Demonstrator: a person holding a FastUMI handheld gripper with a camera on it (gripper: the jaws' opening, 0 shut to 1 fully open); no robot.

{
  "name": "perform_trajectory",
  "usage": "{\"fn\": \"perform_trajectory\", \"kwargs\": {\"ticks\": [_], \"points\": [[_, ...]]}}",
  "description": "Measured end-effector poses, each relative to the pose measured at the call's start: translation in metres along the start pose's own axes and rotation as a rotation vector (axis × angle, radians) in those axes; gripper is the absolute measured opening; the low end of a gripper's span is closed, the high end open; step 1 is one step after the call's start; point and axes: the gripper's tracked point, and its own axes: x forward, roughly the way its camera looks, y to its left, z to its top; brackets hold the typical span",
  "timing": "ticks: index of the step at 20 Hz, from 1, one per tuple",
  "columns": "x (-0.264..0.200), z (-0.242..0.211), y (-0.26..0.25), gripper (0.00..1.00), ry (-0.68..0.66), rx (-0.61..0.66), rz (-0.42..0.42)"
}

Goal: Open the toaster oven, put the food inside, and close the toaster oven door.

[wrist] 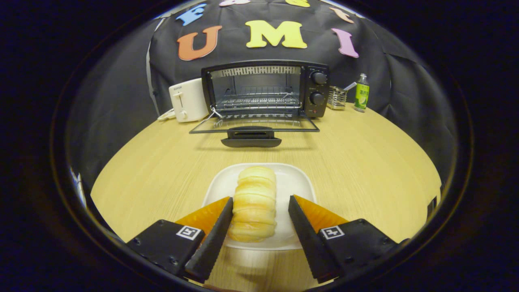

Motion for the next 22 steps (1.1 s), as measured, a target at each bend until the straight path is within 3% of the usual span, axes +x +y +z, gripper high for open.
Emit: {"fn": "perform_trajectory", "kwargs": {"ticks": [3, 5, 9, 14, 22], "points": [[0.0, 0.005, -0.003, 0.77, -0.013, 0.109, 0.013], [0.0, 0.005, -0.003, 0.69, -0.005, 0.108, 0.019], [-0.003, 0.007, 0.003, 0.63, -0.002, 0.133, 0.056], [-0.016, 0.023, 0.015, 0.56, -0.035, 0.266, 0.155], [-0.057, 0.099, 0.062, 0.55, -0.251, 0.458, 0.455]]}}
